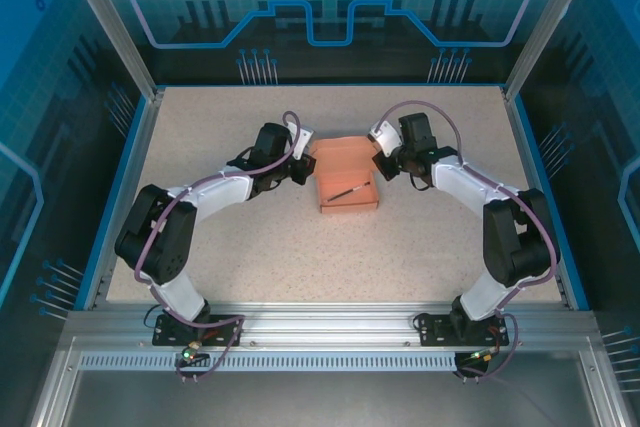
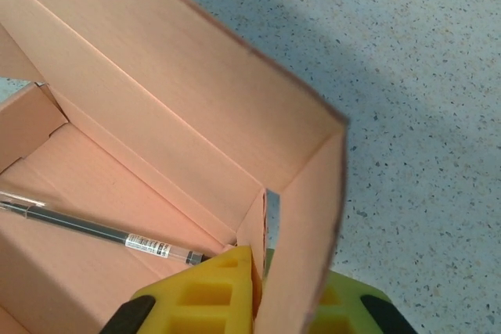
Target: Fold the paper box
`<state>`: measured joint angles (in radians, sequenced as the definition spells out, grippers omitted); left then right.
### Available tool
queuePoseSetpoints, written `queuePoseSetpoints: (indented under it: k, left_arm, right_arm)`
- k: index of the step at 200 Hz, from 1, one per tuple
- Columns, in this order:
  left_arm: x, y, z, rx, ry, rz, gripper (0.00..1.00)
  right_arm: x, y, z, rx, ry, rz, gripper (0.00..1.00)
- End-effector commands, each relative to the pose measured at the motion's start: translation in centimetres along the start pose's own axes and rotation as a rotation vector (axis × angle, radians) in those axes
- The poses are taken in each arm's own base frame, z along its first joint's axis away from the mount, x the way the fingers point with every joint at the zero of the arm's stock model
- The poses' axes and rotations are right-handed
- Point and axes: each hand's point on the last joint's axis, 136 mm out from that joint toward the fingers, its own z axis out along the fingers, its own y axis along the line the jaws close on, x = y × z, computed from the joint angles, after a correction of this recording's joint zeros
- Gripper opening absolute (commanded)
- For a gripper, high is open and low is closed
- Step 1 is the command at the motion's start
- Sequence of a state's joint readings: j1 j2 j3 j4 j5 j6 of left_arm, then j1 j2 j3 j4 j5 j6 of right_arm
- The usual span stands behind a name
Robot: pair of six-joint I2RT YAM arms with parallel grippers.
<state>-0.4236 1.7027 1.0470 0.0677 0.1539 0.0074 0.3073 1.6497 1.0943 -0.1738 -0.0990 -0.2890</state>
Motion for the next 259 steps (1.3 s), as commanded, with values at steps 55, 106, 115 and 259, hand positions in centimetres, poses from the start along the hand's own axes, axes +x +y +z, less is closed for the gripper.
queuePoseSetpoints:
  k: [55, 106, 115, 259]
  left_arm:
    - [-1.5, 0.1, 0.0, -0.123, -0.020, 0.010, 0.01]
    - [-3.2, 0.3, -0.2, -0.270, -0.092, -0.104, 0.00]
    - [-3.5, 0.2, -0.2, -0.280, -0.104, -0.115, 0.00]
    - [-4.2, 0.9, 1.1, -0.388, -0.162, -0.253, 0.00]
  right_arm:
    - [-0.4, 0.1, 0.1, 0.144, 0.069, 0.042, 0.01]
    - [-2.7, 0.8, -0.2, 0.260, 0.027, 0.175, 0.01]
    - [-2.9, 0.9, -0.2, 0.277, 0.021, 0.194, 0.01]
    - [-4.4, 0.8, 1.0, 0.397, -0.034, 0.437, 0.00]
